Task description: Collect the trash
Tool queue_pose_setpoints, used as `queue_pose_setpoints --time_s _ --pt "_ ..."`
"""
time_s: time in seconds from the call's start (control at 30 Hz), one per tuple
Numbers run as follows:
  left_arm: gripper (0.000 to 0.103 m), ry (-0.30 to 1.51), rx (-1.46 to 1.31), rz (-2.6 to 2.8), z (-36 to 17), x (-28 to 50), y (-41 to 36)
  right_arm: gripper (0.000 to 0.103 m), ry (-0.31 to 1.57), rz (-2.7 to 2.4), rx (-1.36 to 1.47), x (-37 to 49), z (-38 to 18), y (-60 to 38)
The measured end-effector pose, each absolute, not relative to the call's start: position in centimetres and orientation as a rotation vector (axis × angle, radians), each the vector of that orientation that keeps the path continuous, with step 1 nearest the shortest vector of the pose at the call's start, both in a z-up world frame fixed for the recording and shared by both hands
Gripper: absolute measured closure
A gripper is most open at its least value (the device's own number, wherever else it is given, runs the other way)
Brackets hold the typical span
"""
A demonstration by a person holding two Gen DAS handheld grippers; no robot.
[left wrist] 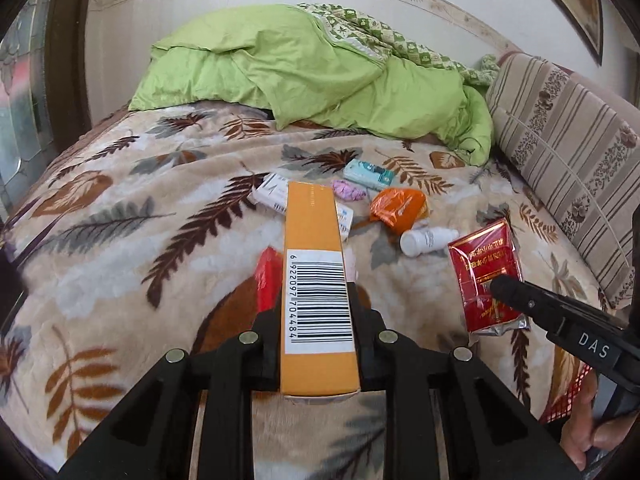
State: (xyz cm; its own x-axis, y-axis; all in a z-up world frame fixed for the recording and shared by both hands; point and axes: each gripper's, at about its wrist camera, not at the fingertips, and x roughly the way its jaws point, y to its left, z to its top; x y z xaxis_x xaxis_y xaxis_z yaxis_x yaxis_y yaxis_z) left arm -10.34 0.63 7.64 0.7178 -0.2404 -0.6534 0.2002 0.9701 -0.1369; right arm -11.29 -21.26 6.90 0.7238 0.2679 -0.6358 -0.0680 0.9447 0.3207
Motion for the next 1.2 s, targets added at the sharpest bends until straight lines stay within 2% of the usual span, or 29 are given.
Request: queue_pose_setpoints --time_s 1.2 --pt "0.080 0.658 0.073 -0.179 7.6 -11.0 0.0 0.080 0.715 0.175 0.125 -11.9 6.7 -18.4"
